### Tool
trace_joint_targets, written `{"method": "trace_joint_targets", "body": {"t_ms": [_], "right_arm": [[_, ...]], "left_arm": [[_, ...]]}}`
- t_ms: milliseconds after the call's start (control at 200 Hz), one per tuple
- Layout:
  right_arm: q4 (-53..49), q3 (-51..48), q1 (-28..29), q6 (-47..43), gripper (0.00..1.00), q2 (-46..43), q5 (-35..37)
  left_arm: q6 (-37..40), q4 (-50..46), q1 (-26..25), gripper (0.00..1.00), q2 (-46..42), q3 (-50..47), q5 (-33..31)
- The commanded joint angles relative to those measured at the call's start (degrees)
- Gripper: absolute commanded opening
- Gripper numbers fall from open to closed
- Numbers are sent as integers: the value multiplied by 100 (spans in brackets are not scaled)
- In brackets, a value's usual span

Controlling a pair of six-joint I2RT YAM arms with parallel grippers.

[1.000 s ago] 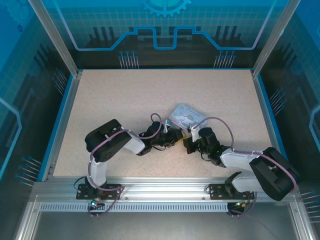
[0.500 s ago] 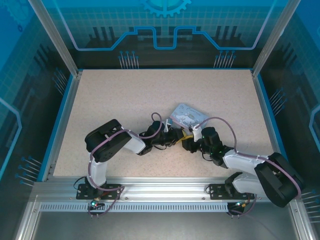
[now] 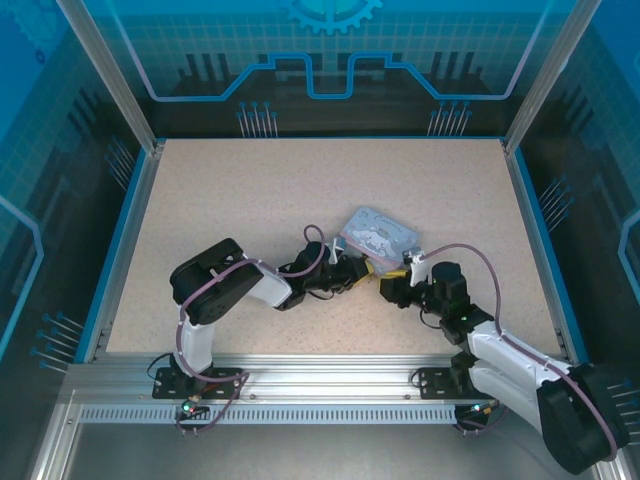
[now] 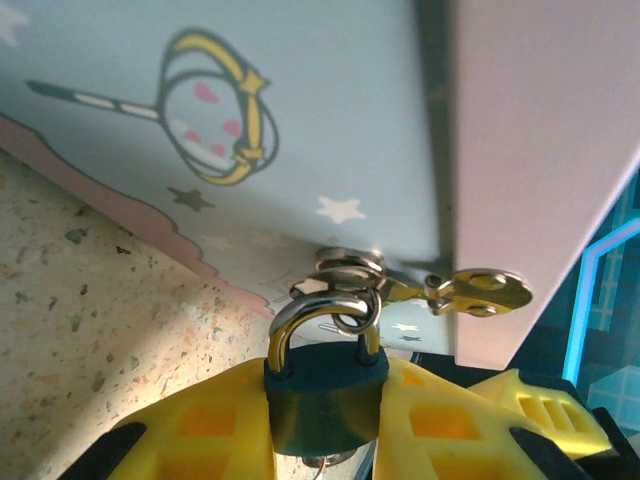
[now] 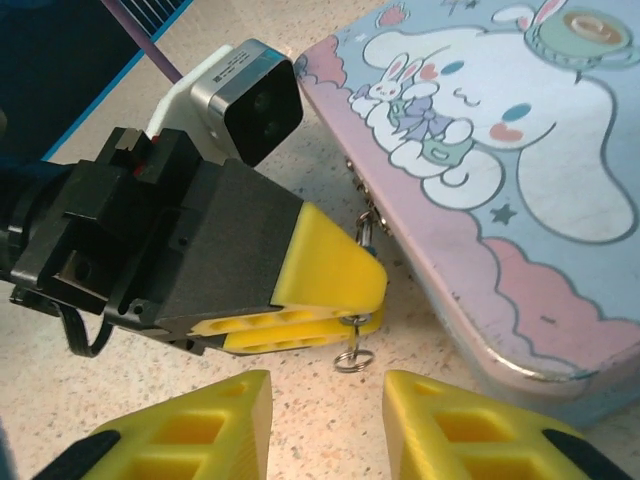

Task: Unlock the padlock with the key

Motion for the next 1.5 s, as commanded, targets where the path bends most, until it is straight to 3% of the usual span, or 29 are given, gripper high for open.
{"method": "trace_joint_targets", "body": {"t_ms": [0,540,1216,1496], "right_arm": [[50,-91,-57,269,31,131,-322],[1054,301,314,512,22,1618,50],[1614,553,305,882,11,2201,75],[2436,396,248,1577,5,2324,100]], "left_arm": [[28,79,-50,20,-109,173,-4],[-88,110,-54,18,-111,208,-41],[-262,259,-52,17,-103,269,-34],[-350,332,-49,16,-103,282,-33]]}}
